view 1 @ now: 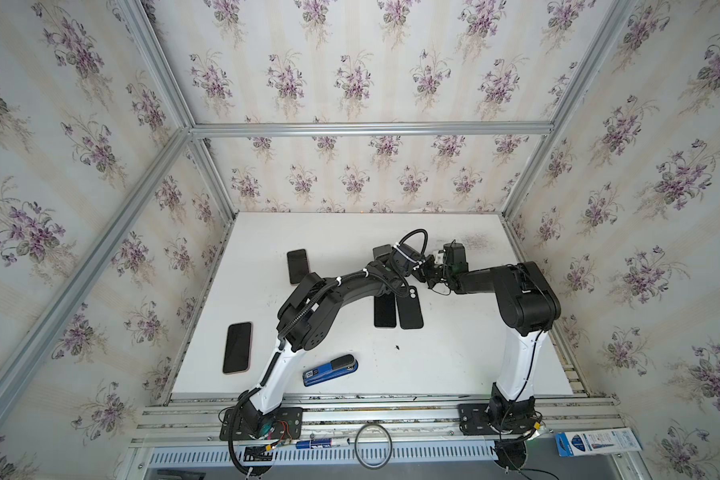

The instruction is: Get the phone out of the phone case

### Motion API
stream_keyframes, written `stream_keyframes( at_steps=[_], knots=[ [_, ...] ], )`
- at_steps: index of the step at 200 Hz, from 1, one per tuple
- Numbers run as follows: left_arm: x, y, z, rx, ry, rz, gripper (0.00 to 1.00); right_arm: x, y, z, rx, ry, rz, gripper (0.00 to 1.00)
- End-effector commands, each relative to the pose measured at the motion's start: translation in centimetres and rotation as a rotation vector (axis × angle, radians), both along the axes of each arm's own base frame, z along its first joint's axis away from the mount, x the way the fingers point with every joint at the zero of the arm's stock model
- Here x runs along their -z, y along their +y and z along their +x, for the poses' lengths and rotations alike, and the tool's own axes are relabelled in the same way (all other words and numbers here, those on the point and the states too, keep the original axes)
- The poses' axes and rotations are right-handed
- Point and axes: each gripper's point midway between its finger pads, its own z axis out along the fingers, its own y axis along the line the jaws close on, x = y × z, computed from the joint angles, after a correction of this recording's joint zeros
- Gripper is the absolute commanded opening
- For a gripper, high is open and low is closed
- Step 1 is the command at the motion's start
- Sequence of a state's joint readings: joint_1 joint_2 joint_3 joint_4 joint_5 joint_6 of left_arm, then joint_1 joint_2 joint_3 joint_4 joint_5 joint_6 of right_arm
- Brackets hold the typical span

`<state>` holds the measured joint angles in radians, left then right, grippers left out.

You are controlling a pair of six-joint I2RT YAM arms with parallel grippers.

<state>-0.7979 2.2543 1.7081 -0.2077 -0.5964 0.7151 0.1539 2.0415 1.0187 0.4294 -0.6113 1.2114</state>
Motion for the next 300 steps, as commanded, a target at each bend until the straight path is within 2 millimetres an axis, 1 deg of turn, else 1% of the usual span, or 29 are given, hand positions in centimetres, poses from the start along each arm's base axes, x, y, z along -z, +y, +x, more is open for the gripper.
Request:
stream_keyframes(
  at_steps=[1,21,34,43,51,53,56,80,98,126,146,151,162,173,181,215,237,259,277,300],
  knots=[
    [-0.8,-0.6,0.5,0.001,-0.025,-0.036,0.34,-0.5,0.0,0.8,0.0,-0.039,-0.009,0.0],
    [-0.9,-0.7,0.5,-0.001,-0.024,-0.045,0.44,-0.1,-0.1,0.8,0.002,-0.031,-0.014,0.03],
    [-0.8,-0.7,0.4,-0.001,-0.022,-0.048,0.48,0.0,0.0,0.7,-0.001,-0.029,-0.014,0.06],
    [-0.7,-0.7,0.4,-0.004,-0.022,-0.048,0.53,0.1,-0.1,0.7,0.0,-0.027,-0.013,0.07],
    [-0.6,-0.6,0.3,-0.005,-0.019,-0.048,0.54,0.1,-0.1,0.7,-0.001,-0.028,-0.016,0.09],
    [-0.7,-0.7,0.3,-0.003,-0.019,-0.048,0.57,0.1,-0.1,0.7,-0.001,-0.029,-0.016,0.09],
    [-0.6,-0.6,0.3,-0.004,-0.018,-0.048,0.59,0.1,-0.1,0.6,-0.001,-0.028,-0.018,0.1],
    [-0.6,-0.6,0.2,-0.005,-0.017,-0.047,0.66,0.3,-0.1,0.5,-0.002,-0.026,-0.023,0.16],
    [-0.7,-0.5,0.2,-0.01,-0.021,-0.047,0.75,0.4,-0.1,0.5,-0.005,-0.02,-0.022,0.22],
    [-0.8,-0.5,0.1,-0.014,-0.021,-0.052,0.83,0.6,-0.1,0.2,-0.011,-0.011,-0.028,0.3],
    [-1.2,-0.3,0.1,-0.026,-0.029,-0.06,0.89,0.4,0.0,0.0,-0.023,-0.017,-0.03,0.36],
    [-1.4,-0.3,0.0,-0.028,-0.033,-0.065,0.91,0.4,-0.1,-0.1,-0.025,-0.014,-0.034,0.42],
    [-2.1,-0.2,0.0,-0.038,-0.042,-0.08,0.95,0.2,-0.1,-0.2,-0.033,-0.024,-0.044,0.51],
    [-2.8,-0.1,-0.1,-0.048,-0.051,-0.099,0.98,0.2,-0.2,-0.3,-0.039,-0.024,-0.056,0.57],
    [-3.7,0.0,-0.1,-0.056,-0.059,-0.122,0.99,0.3,-0.3,-0.4,-0.038,-0.022,-0.06,0.59],
    [-6.7,0.5,-0.8,-0.079,-0.086,-0.199,0.99,0.3,-0.1,-0.7,-0.05,-0.015,-0.052,0.68],
    [-8.8,1.3,-1.2,-0.106,-0.105,-0.259,1.0,0.2,-0.4,-1.3,-0.053,-0.012,-0.075,0.73],
    [-11.0,2.2,-1.7,-0.143,-0.119,-0.34,1.0,0.0,-1.0,-1.9,-0.048,-0.013,-0.123,0.72],
    [-12.4,3.0,-2.2,-0.183,-0.122,-0.403,1.0,-0.1,-1.1,-1.8,-0.056,-0.021,-0.143,0.65],
    [-13.6,3.9,-3.1,-0.218,-0.116,-0.461,1.0,0.4,-1.4,-1.6,-0.083,-0.01,-0.198,0.56]
  ],
)
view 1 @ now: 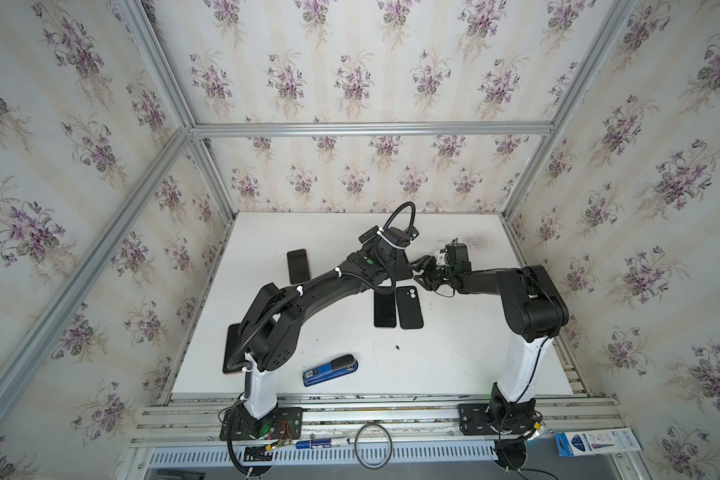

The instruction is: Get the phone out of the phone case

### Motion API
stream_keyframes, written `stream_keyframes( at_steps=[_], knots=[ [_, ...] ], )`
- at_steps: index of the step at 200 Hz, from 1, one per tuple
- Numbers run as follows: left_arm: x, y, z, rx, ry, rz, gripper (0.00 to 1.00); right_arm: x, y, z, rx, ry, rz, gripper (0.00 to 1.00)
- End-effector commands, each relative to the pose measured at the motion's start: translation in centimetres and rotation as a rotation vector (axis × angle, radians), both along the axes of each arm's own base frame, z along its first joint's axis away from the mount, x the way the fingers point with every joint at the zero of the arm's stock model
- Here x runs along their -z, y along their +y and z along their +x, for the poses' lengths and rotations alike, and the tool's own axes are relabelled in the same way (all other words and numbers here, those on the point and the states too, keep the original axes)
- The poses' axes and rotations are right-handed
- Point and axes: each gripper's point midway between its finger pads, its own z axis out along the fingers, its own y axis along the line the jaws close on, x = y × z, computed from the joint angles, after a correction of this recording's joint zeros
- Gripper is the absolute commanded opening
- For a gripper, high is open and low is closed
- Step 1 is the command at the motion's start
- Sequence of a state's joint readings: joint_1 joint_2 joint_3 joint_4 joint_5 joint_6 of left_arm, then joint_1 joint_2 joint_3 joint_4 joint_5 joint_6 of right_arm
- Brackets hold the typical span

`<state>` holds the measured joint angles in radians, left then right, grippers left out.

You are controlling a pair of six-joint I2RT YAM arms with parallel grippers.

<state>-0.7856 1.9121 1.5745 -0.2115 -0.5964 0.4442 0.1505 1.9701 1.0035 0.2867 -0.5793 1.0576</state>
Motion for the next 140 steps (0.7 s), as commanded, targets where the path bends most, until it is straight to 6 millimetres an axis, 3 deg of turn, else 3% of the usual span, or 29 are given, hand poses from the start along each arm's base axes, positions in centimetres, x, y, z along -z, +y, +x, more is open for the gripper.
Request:
stream_keyframes(
  at_steps=[1,69,112,140],
  knots=[
    [-0.9,0.7,-0.8,-0.048,0.017,-0.097,1.0,0.7,-0.6,0.0,-0.026,0.008,-0.086,0.56],
    [-2.4,4.0,-3.7,-0.125,0.036,-0.156,1.0,1.7,-1.1,-0.5,-0.196,0.033,-0.374,0.43],
    [-2.7,5.6,-5.2,-0.155,0.051,-0.169,1.0,1.8,-0.9,0.2,-0.327,0.037,-0.597,0.36],
    [-2.5,6.4,-5.9,-0.168,0.062,-0.169,1.0,2.6,-1.0,0.5,-0.395,0.045,-0.718,0.26]
  ],
)
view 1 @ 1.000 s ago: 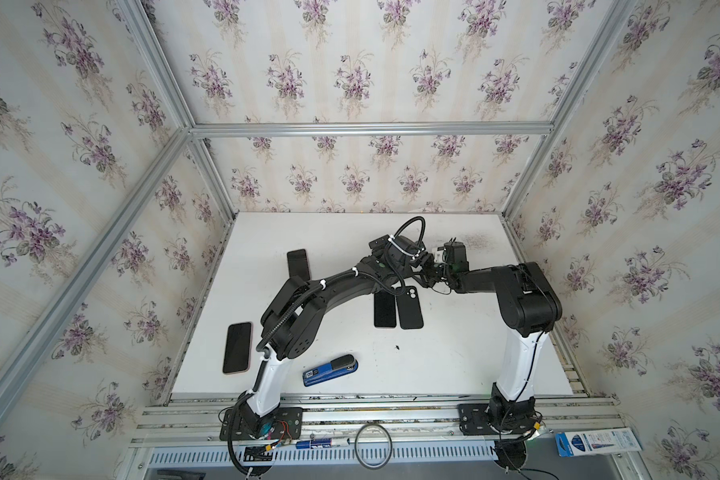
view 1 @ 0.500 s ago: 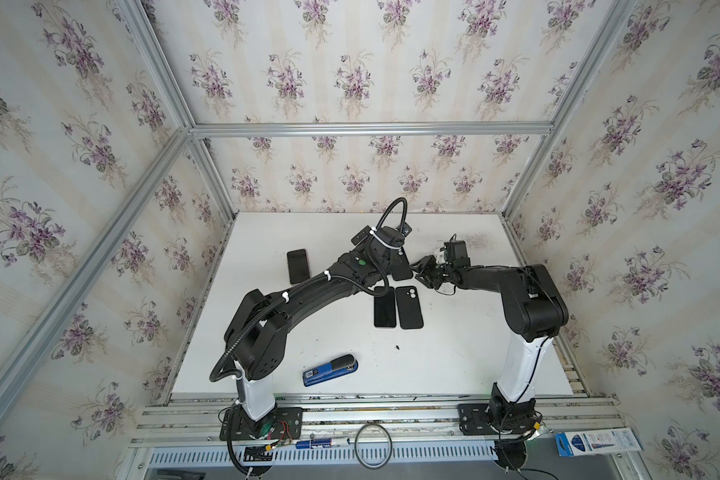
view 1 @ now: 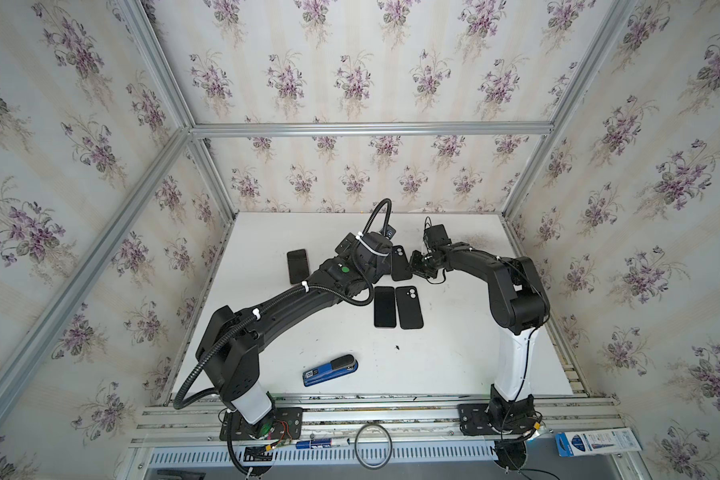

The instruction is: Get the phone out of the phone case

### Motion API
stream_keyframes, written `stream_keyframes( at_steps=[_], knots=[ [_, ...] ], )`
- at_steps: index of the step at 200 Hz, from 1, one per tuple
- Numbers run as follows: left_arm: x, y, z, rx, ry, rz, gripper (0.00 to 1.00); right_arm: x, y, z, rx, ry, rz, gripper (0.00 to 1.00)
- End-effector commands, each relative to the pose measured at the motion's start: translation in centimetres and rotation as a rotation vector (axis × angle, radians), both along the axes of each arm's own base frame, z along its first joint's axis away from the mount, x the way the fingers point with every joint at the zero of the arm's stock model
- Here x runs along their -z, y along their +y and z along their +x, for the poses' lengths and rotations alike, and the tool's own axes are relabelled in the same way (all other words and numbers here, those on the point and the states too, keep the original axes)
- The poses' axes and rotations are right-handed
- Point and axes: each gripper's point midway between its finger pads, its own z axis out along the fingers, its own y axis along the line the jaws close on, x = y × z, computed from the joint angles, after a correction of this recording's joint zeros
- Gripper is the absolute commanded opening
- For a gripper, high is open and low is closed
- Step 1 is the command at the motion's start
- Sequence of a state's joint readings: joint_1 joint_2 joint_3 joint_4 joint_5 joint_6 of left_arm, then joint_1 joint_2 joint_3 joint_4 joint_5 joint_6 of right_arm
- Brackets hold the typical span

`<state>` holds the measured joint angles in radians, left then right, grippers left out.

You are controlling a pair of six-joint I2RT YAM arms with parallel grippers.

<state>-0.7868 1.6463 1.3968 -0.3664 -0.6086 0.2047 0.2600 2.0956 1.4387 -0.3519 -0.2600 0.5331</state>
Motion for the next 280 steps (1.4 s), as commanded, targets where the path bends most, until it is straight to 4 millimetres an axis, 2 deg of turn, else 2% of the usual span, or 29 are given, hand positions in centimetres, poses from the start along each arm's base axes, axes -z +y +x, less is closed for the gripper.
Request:
stream_keyframes(
  at_steps=[1,41,89,145,168,214,238,280],
  knots=[
    [0.1,0.8,-0.6,-0.038,0.009,-0.015,1.0,1.5,-1.6,-1.1,-0.074,0.046,-0.182,0.25],
    [0.2,1.9,-1.5,-0.064,0.017,-0.02,0.99,1.4,-2.2,-1.3,-0.101,0.024,-0.279,0.11],
    [0.2,2.5,-2.2,-0.086,0.028,-0.055,1.0,-0.3,-2.9,-1.5,-0.107,-0.035,-0.407,0.04],
    [0.0,3.0,-2.8,-0.097,0.033,-0.075,1.0,-2.0,-3.6,-1.1,-0.076,-0.117,-0.481,0.02],
    [0.0,3.2,-3.0,-0.103,0.034,-0.085,1.0,-1.9,-3.5,-1.0,-0.066,-0.11,-0.473,0.02],
    [0.3,3.6,-3.3,-0.11,0.04,-0.086,1.0,-2.1,-4.6,-1.2,-0.019,-0.091,-0.521,0.01],
    [0.4,3.8,-3.4,-0.113,0.042,-0.086,1.0,-1.4,-3.1,-0.9,-0.049,-0.103,-0.45,0.02],
    [0.7,4.1,-3.9,-0.118,0.051,-0.101,0.99,-0.1,-1.9,-0.6,-0.077,-0.085,-0.414,0.02]
  ],
)
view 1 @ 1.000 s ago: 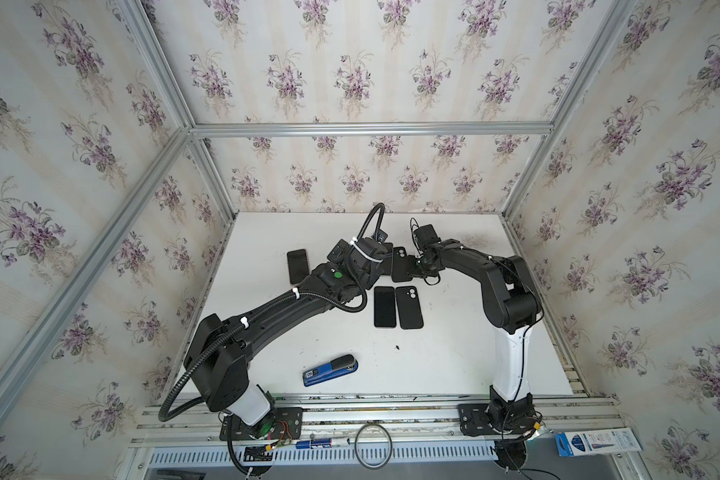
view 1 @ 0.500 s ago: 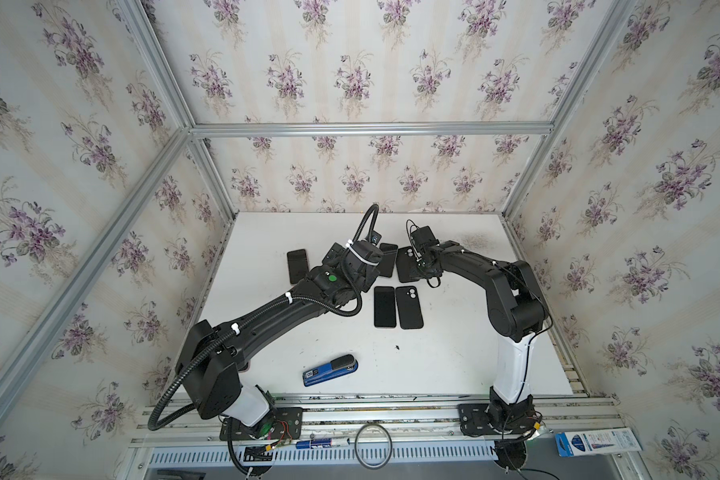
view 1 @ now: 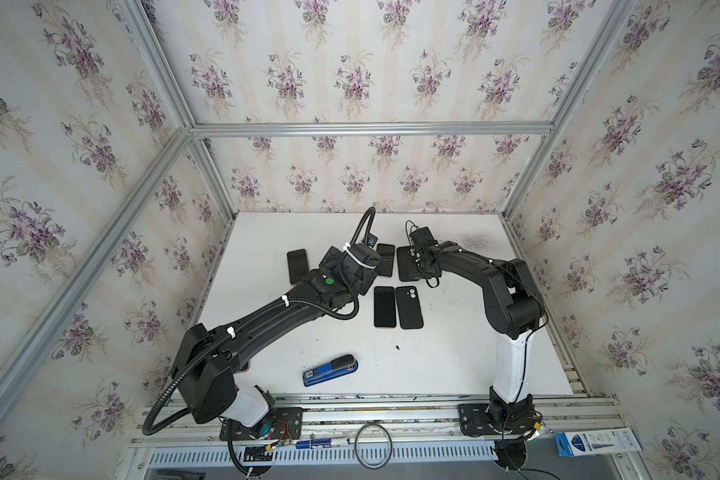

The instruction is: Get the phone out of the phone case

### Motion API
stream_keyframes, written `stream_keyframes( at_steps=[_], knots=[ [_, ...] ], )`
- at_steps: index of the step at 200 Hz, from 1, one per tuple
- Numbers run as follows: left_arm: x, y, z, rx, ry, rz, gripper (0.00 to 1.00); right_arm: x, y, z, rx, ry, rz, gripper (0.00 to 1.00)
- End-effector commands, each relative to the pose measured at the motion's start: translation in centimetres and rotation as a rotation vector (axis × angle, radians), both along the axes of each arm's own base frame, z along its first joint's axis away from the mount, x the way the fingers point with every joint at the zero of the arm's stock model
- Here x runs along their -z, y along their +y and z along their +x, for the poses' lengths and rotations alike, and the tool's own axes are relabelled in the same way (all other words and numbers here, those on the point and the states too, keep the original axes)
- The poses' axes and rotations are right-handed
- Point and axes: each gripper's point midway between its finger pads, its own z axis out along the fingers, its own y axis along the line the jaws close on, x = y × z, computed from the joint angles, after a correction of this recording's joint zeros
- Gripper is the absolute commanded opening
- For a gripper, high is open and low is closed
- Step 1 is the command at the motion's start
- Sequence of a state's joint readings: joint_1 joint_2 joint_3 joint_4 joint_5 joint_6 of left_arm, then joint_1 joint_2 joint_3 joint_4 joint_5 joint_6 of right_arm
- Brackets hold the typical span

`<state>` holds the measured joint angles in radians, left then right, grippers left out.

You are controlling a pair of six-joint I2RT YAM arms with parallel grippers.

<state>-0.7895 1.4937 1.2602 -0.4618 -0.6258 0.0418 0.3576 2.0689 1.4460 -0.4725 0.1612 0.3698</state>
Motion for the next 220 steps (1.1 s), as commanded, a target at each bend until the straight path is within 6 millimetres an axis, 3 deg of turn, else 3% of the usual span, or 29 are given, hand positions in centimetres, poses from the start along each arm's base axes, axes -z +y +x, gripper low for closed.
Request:
stream_keyframes(
  at_steps=[1,62,96,108,134,163,193,220],
  knots=[
    [-0.1,0.3,-0.3,-0.018,0.0,-0.029,0.99,-0.2,1.1,0.7,-0.013,-0.02,0.04,0.02],
    [0.5,0.4,-1.4,-0.028,0.033,-0.106,1.0,-0.2,2.8,1.5,-0.106,-0.034,0.071,0.04],
    [0.8,0.7,-1.8,-0.035,0.047,-0.113,1.0,0.1,3.0,1.3,-0.124,-0.026,0.074,0.11],
    [0.8,0.9,-1.8,-0.043,0.048,-0.118,1.0,-0.1,3.1,1.3,-0.129,-0.029,0.08,0.19],
    [0.6,1.0,-2.1,-0.049,0.054,-0.141,1.0,-1.4,2.8,1.1,-0.126,-0.058,0.073,0.48],
    [0.0,1.4,-2.3,-0.066,0.053,-0.173,1.0,-4.6,2.6,0.7,-0.138,-0.129,0.086,0.75],
    [-1.1,2.3,-2.3,-0.094,0.046,-0.223,1.0,-8.2,2.2,-0.3,-0.17,-0.217,0.096,0.93],
    [-2.2,3.6,-2.3,-0.128,0.03,-0.281,1.0,-11.8,1.6,-1.6,-0.188,-0.303,0.101,0.99]
  ],
)
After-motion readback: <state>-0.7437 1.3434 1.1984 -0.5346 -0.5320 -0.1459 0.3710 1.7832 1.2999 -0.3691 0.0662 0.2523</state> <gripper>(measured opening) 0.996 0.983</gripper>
